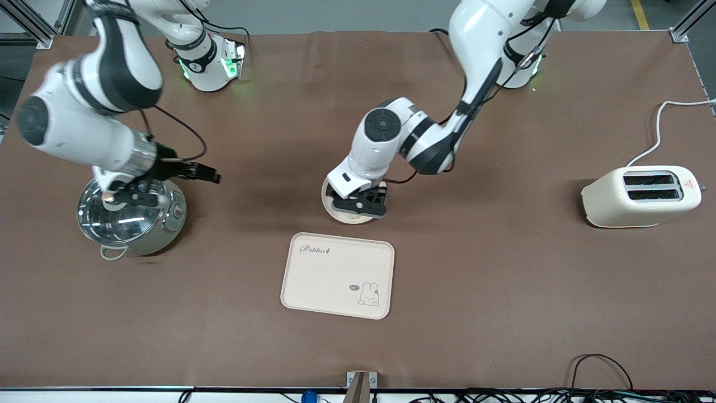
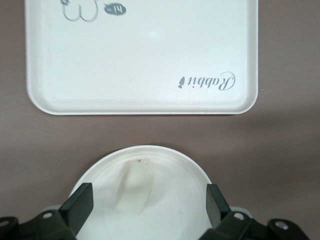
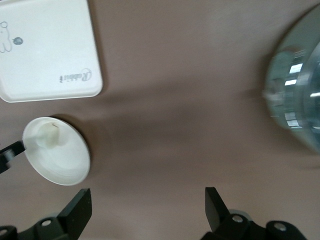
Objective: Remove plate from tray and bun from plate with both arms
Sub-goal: 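Grasp the bun with the left gripper while the right gripper returns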
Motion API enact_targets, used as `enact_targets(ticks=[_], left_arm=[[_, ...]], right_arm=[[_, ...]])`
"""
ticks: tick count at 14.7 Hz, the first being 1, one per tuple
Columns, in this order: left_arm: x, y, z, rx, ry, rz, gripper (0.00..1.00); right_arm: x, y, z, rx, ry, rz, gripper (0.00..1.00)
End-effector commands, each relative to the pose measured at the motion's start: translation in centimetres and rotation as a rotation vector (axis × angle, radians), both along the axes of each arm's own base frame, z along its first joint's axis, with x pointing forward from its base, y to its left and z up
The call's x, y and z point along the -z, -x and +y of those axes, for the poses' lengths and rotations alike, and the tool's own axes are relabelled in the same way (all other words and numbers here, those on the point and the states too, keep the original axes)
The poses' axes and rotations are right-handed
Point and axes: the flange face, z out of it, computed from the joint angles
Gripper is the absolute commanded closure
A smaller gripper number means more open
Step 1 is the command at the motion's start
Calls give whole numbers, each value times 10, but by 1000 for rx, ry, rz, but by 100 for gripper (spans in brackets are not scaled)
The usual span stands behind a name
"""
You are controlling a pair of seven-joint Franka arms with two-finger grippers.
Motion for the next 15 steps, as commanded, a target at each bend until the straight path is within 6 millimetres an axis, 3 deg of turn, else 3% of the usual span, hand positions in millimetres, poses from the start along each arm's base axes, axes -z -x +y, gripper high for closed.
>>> enact_targets(ticks=[1,4,6,7,9,10,11,13,15], left_arm=[[38,5,-9,-31,-34,-49,1],[61,25,-12,-37,-80,-43,1],[70,37,-13,-24,-104,-38,5],[72,39,-11,-19,-110,-40,18],[72,39,-11,-28,-110,-38,70],[72,39,-11,-40,-107,-37,89],[72,39,-11,-49,-106,-36,98],[65,32,-6,-52,-110,-38,100],[30,12,14,-72,-150,-33,100]], right_arm=[[-49,-4,-55,-73,35,-16,0],[-92,0,-112,-161,73,-14,0],[-130,6,-131,-198,143,-13,0],[-153,10,-138,-218,180,-29,0],[-187,20,-150,-224,227,-69,0],[-198,25,-152,-225,249,-92,0],[-206,27,-152,-225,266,-104,0],[-214,29,-144,-233,275,-125,0],[-216,24,-132,-248,282,-161,0]])
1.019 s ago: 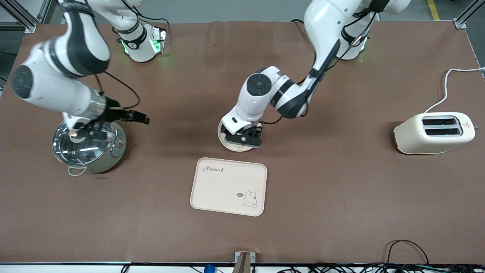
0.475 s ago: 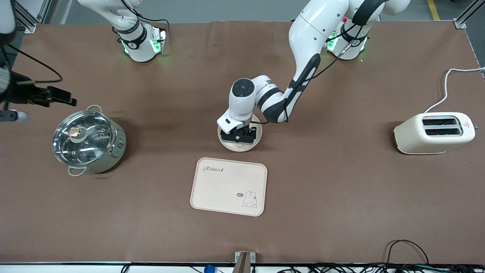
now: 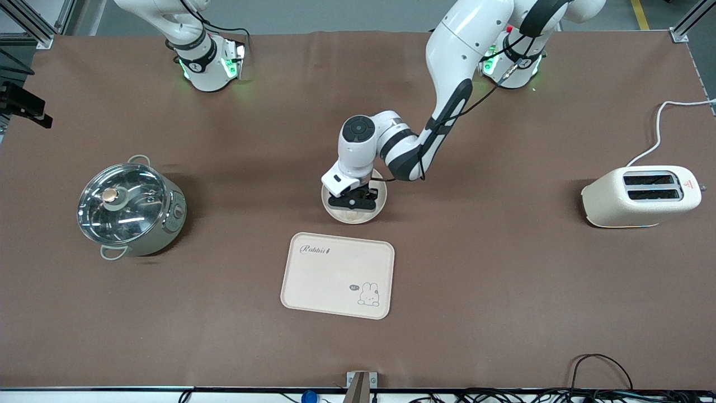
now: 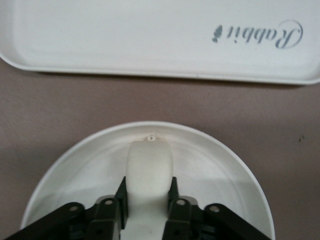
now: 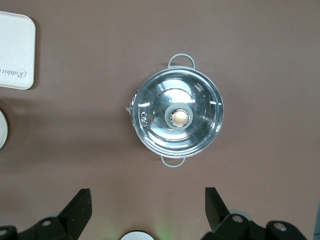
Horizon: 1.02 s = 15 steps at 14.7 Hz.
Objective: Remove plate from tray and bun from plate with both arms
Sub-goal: 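Lift the bun from the plate and carry it toward the toaster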
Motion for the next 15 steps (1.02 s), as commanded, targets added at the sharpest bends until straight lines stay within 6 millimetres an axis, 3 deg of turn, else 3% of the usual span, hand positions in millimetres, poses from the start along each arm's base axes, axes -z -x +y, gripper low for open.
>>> enact_targets(ticks=[1,2,4,6,9,11,12,13,14,15], left_arm=[[-60,-26,36,-37,-85,6,100],[-81,-42,59,-42,-116,24,100],[-120,-88,127,-26,-110,85,100],[-127,-133,201,4,-94,111,97],[-104,-176,305,76,-86,134,96],[-86,-185,352,123,-59,124,95],[-75,-186,365,123,-49,123,91],[-65,-187,373,127,-43,121,81],[-51,-186,380,131,-39,121,54],[-38,-184,387,123,-28,99,3]], right_arm=[[-3,-3,12,-25,27,-31,0],[-1,-6,12,-26,25,-42,0],[15,-11,10,-23,18,-44,0],[17,-14,8,-20,17,-54,0],[17,-15,7,-18,17,-61,0],[19,-15,7,-18,16,-58,0],[20,-15,7,-18,15,-57,0],[20,-15,7,-17,7,-58,0],[20,-15,7,-17,3,-58,0],[20,-15,7,-17,3,-58,0]])
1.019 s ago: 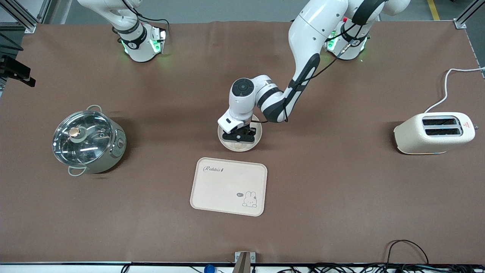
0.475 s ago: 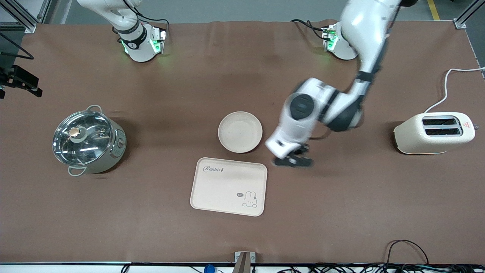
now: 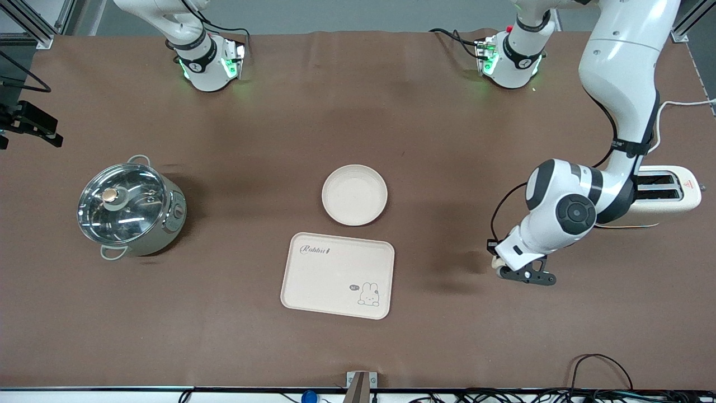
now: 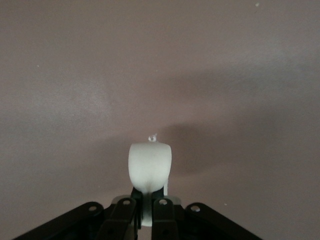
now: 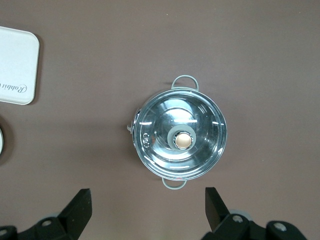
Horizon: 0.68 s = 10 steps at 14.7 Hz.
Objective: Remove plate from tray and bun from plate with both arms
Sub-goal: 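Lift the bun from the plate and carry it toward the toaster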
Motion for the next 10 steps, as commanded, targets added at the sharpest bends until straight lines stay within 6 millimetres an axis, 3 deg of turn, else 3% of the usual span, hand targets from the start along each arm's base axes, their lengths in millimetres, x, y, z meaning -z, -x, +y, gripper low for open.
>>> enact_targets(ticks=[1,3,8,10], left_arm=[[29,13,9,-4,43,-52,0],[30,13,15,-10,46,-66,0],[14,6,33,-37,43,-89,0],[15,7,33,-36,43,-87,0]], right_arm=[[1,4,0,4,-11,-4,0],[1,4,-2,11,-26,-5,0],[5,8,-33,94,-78,4,0],[7,8,-30,97,-82,11,0]])
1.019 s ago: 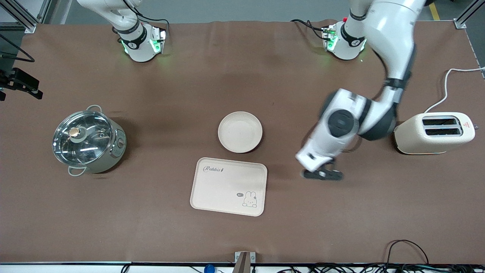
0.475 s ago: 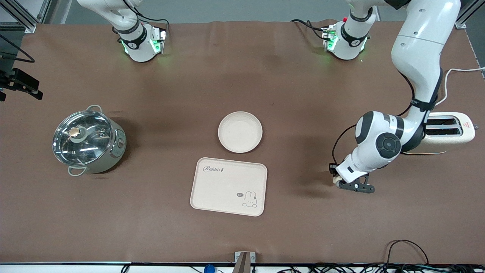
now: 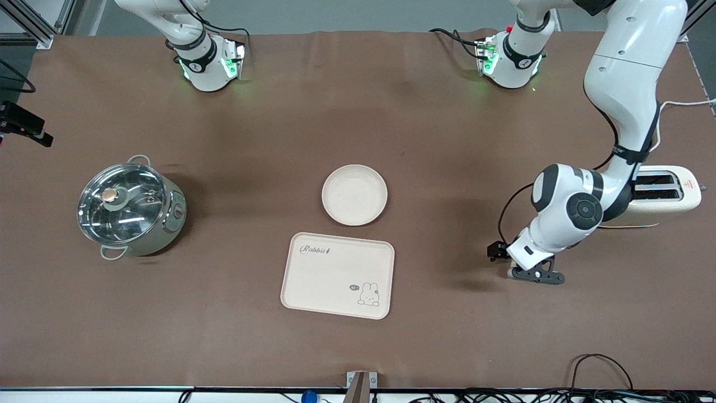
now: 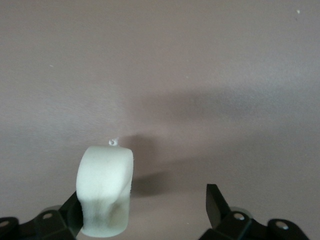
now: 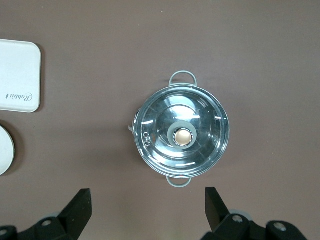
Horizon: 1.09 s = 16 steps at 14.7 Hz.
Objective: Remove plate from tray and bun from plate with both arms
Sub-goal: 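Lift the bun from the plate and carry it toward the toaster, then lower the bun onto the table beside the toaster and open the left gripper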
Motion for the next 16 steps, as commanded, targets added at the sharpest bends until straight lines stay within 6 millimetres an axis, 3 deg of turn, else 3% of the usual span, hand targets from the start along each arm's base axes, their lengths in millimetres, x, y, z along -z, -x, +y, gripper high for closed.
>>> enact_targets(ticks=[1,4,6,8,11,14,16], left_arm=[[-7,4,0,12,6,-4,0],[-11,4,0,13,4,-9,0],[-58,2,3,5,-13,-10,0],[-131,-8,26,-36,-35,31,0],[-255,-1,36,-61,-64,92,0],[-359,39,36,-70,-91,54,0],[-407,71,36,-71,-101,27,0]], right_arm=[[6,3,8,37,-20,16,0],[5,2,43,30,-12,25,0],[3,1,48,21,-2,15,0],[3,0,43,-32,23,9,0],[2,-2,40,-94,41,-8,0],[2,-2,38,-90,40,-7,0],[2,-2,39,-91,40,-4,0]])
